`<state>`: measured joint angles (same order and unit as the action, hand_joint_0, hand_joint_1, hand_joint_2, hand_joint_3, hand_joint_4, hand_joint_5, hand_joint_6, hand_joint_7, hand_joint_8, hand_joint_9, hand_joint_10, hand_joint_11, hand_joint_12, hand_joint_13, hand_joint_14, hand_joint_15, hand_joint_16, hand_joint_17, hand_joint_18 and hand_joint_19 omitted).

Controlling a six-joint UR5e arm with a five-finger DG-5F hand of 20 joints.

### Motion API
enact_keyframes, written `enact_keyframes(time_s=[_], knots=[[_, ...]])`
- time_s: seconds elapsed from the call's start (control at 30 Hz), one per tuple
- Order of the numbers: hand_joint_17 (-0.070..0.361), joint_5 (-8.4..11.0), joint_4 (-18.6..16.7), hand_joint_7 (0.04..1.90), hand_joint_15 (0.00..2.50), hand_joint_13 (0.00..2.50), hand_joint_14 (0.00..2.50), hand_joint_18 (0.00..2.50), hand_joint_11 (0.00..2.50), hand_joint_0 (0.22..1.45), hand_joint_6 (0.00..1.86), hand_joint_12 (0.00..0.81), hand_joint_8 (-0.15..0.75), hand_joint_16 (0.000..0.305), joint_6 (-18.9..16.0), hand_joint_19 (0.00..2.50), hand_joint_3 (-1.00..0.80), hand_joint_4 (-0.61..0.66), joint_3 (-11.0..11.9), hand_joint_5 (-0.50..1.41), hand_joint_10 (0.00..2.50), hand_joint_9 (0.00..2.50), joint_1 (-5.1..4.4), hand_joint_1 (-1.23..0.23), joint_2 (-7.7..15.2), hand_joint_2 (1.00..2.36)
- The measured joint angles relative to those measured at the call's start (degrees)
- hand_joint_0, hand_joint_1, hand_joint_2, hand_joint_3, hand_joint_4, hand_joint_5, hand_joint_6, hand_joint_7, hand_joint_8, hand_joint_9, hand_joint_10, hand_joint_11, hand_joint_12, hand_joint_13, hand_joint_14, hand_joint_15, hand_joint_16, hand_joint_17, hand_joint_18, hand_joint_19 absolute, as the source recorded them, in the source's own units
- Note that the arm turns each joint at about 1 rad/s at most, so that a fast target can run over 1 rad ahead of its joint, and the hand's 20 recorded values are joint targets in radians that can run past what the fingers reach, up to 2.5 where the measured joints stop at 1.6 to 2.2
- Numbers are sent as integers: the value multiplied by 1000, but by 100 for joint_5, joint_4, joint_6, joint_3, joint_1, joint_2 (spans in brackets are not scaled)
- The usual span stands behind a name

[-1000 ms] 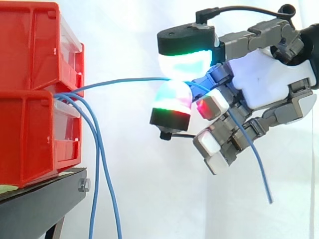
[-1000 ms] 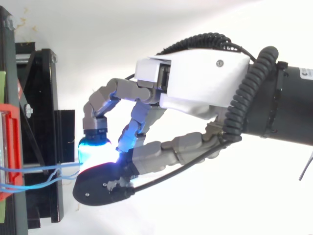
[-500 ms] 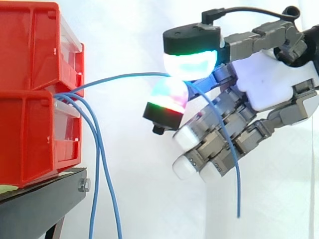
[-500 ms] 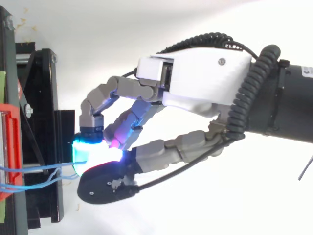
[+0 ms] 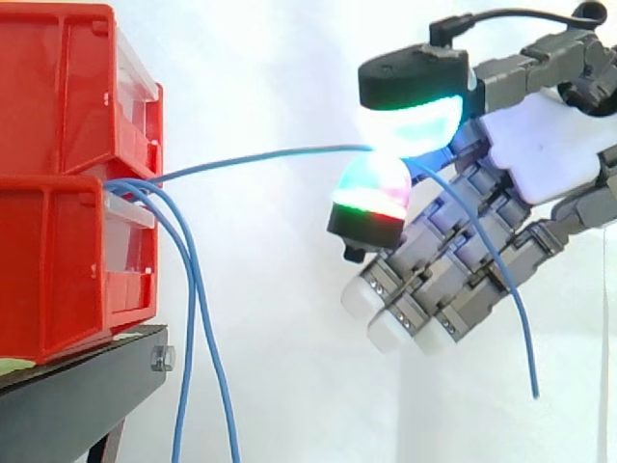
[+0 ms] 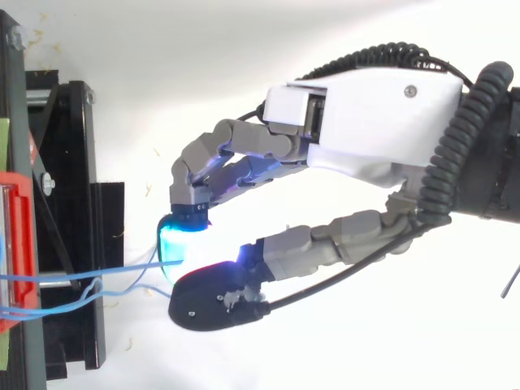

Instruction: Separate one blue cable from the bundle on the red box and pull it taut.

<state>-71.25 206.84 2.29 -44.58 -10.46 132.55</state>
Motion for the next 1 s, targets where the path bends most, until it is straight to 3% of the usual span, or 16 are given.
enact_keyframes(time_s=[0.23, 0.27, 0.47, 0.77, 1.0], knots=[[169, -6, -466, 1027, 55, 384, 2, 202, 0, 573, 881, 443, 223, 75, -9, 104, -67, -27, -392, -49, 0, 429, -13, -855, -1, 1147], [170, -6, -535, 1008, 54, 370, 3, 176, 0, 546, 883, 446, 219, 76, -11, 104, -95, -29, -418, -47, 0, 402, -14, -848, -2, 1244], [169, -18, -833, 1010, 54, 336, 2, 117, 0, 547, 879, 443, 213, 75, -17, 94, -97, -38, -475, -49, 0, 355, -17, -853, -2, 1235], [167, -15, -919, 1004, 75, 368, 2, 146, 0, 552, 880, 428, 219, 74, 16, 139, -80, -34, -552, -50, 0, 394, -19, -856, -1, 1210], [167, -19, -1347, 1001, 81, 398, 3, 172, 0, 550, 882, 427, 228, 74, -15, 152, -79, -20, -979, -49, 0, 439, -32, -855, -1, 1218]])
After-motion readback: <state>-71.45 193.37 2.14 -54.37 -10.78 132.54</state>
